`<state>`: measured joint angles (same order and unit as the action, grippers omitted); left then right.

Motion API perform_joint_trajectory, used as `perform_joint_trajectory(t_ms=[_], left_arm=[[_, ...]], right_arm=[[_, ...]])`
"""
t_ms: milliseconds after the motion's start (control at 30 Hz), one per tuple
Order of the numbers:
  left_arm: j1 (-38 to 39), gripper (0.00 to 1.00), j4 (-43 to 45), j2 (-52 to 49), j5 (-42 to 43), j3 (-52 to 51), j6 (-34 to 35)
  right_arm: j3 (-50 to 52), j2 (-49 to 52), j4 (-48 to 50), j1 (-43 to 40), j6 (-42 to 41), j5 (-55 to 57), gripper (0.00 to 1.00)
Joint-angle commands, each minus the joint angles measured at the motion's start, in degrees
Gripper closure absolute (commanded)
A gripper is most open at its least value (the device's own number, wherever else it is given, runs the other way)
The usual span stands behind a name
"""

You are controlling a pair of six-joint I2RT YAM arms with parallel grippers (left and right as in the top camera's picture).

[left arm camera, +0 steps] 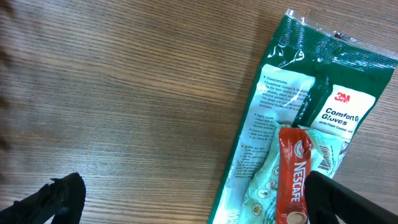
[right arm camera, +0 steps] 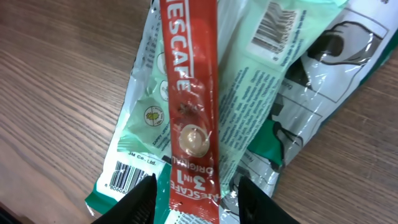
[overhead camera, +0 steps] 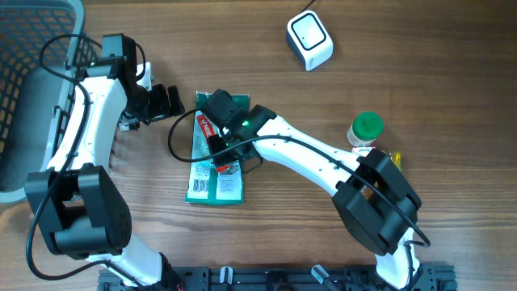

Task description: Scan the item barcode

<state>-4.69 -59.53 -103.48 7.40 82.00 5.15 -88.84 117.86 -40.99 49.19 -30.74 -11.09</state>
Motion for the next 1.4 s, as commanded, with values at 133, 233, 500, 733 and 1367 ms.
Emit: perform_joint_trajectory(t_ms=[133,233,500,733,1367], left_arm=[[-0.15,0.0,0.15,0.63,0.5,-0.2,-0.15],[-0.15,0.0,0.15,0.63,0.5,-0.2,-0.17],[-0.15,0.0,0.15,0.63,0.5,-0.2,-0.17],[-0.15,0.0,0.17,0.63,0.5,-0.2,-0.15],[-0.15,0.0,0.17,0.63,0.5,-0.2,-0.17]], right_arm=[[0.48,4.09,1.11,0.46,0.72,0.98,0.6],[0.48,5.29,1.14,0.46,0.72,0.98,0.63],[0.44,5.22,0.72,0.42,0.72,0.96,0.87],[-0.46,-4.04,-1.73,-0.2,2.29,4.28,0.94],[18.75,-6.32,-0.44,-0.52,8.0,47.89,0.96]])
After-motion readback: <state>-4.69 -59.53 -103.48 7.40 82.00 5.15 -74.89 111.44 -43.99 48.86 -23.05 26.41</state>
